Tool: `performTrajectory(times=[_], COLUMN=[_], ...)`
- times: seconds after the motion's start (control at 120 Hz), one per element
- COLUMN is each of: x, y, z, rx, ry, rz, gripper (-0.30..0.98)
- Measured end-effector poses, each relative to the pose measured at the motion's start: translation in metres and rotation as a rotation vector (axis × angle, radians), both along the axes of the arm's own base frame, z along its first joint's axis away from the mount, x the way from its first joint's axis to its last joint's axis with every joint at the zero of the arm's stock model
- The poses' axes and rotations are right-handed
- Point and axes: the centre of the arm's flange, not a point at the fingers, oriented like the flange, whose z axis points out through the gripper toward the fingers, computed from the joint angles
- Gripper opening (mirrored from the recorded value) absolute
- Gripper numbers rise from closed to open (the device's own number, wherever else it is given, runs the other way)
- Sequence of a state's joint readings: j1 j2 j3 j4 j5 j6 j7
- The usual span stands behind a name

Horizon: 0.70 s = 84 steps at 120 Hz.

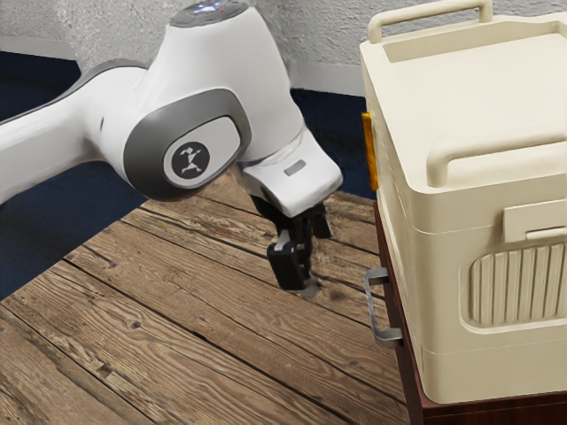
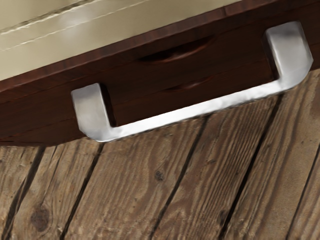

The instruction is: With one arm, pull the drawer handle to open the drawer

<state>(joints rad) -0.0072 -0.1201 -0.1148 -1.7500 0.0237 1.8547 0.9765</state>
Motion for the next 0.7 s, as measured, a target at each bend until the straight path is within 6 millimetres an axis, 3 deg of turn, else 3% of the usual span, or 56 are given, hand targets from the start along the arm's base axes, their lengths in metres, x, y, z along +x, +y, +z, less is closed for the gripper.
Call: performTrajectory(times=[0.033,0.075,0.2,0.3,0.483,0.55,0.7], x=[-0.002,-0.009,-0.015,-0.016,-0.023,-0.024,-0.026], y=[0.029,0.037,0.003,-0.007,-0.032,-0.031,-0.031], z=[-0.002,-0.008,-0.031,-0.045,-0.027,-0.02,-0.029], rx=[0.011,0.028,0.067,0.099,0.202,0.192,0.162], ry=[-0.015,-0.03,-0.09,-0.147,-0.26,-0.29,-0.304], rz=[0.01,-0.026,-0.241,-0.369,-0.589,-0.644,-0.754], gripper=[0.68,0.69,0.69,0.69,0.69,0.69,0.69])
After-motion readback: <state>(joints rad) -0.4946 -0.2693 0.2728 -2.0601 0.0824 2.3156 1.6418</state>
